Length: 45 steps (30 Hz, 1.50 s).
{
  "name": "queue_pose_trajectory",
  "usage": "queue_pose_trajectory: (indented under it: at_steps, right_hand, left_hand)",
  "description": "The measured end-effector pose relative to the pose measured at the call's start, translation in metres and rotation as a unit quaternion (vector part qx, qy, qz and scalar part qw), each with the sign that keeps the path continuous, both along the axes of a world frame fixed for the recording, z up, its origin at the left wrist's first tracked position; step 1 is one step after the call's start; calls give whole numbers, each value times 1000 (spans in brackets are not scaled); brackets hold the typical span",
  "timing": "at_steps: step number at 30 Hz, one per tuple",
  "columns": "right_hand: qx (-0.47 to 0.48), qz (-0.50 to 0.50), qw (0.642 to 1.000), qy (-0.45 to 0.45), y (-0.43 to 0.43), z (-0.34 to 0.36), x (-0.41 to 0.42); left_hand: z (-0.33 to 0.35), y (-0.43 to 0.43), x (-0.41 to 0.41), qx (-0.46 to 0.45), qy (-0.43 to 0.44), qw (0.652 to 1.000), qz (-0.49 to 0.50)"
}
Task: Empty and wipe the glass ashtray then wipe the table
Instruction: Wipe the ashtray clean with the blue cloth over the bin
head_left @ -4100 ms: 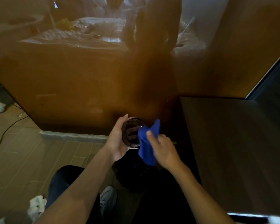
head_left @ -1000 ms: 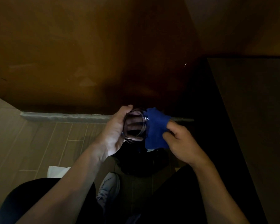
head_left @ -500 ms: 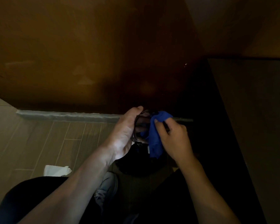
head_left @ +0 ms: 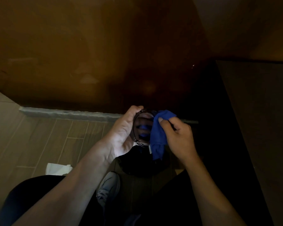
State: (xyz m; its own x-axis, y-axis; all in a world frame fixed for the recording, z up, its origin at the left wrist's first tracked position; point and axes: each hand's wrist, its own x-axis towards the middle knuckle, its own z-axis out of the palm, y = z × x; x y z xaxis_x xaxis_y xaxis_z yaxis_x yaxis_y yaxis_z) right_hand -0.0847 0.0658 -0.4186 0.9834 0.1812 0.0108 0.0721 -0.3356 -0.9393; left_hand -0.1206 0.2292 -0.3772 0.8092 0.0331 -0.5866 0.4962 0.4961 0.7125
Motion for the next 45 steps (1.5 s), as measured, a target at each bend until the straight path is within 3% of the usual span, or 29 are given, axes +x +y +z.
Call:
queue_pose_trajectory:
  at_steps: [8, 13, 18, 24, 29, 34, 38, 42, 45]
  right_hand:
    - [43, -72, 995, 60, 7, 3, -4]
    - [-129, -26, 988, -76, 8, 0, -8]
    - [-14, -106, 994, 33, 16, 1, -8]
    - [-128, -52, 989, -52, 11, 0, -12]
    - [-30, -104, 994, 33, 15, 3, -8]
    - [-177, -49, 981, -61, 15, -1, -11]
    - [-87, -92, 992, 26, 19, -1, -8]
    - [46, -151, 978, 140, 17, -5, -3]
    - [47, -136, 983, 116, 14, -1, -3]
  left_hand:
    - [-3, -2, 2, 4, -13, 1000, -19]
    - [-5, -5, 2, 13, -9, 1000, -2]
    - [-5, -8, 1, 17, -11, 1000, -1]
    - [-4, -10, 1, 15, -9, 1000, 6]
    - [-4, -8, 3, 23, -13, 1000, 0]
    - [-6, -8, 3, 33, -22, 999, 0]
    - [-7, -7, 4, 47, -18, 999, -3]
    - [-9, -7, 4, 53, -9, 998, -19]
    - [-6, -7, 3, 28, 1, 999, -30]
